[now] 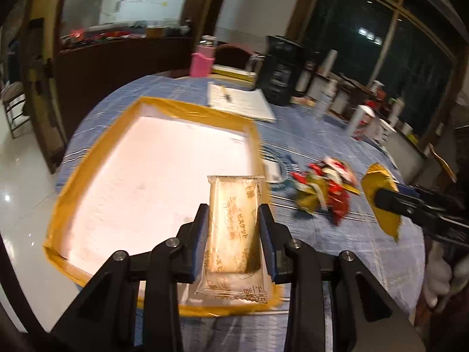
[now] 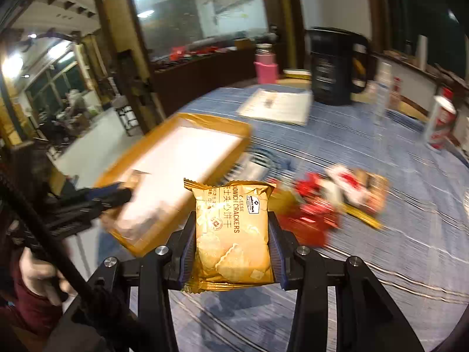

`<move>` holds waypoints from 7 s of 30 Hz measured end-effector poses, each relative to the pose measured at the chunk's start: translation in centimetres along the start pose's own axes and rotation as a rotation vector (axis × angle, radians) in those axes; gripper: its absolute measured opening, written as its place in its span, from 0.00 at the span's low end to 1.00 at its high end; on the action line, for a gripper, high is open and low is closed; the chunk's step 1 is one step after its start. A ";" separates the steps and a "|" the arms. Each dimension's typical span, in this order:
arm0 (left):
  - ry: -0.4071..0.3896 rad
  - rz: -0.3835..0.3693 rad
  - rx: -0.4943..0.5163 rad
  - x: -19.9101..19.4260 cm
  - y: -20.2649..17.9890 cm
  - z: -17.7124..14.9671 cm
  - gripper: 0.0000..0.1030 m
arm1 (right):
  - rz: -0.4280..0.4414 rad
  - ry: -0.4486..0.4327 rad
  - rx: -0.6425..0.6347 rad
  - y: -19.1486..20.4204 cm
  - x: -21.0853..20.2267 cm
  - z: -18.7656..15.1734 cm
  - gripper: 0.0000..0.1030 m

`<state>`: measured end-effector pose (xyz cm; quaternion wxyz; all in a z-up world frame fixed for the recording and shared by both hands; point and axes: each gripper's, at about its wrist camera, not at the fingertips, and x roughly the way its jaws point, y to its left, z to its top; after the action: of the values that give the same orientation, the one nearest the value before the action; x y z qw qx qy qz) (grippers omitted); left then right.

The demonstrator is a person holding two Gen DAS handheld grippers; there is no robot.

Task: Organize snacks
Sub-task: 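Carry both packets over the white tray and open both tools to drop them, then grasp the green-gold packet with the left tool while the right tool grasps a red candy bag, then carry both packets into the white tray and open both tools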

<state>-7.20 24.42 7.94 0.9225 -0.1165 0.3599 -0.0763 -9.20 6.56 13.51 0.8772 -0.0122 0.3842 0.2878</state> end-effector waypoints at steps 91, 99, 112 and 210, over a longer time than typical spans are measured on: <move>0.054 0.037 0.137 3.1 -9.9 -2.6 0.79 | -0.246 0.099 0.422 -11.0 6.3 -4.4 0.37; 0.134 -0.047 0.175 6.4 -12.7 -1.2 0.79 | -0.169 -0.010 0.446 -12.2 3.9 -5.6 0.26; 0.242 0.019 0.412 16.3 -18.1 1.6 0.77 | -0.086 -0.093 0.502 -14.1 2.5 -6.7 0.17; -0.282 0.117 0.092 -11.5 -10.4 1.8 0.80 | -0.496 -0.266 0.271 -14.2 -19.1 0.2 0.26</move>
<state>-14.94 17.26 19.49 0.9712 -0.0623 0.2289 -0.0217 -12.09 -14.69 23.80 0.9568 0.0491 0.2864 0.0104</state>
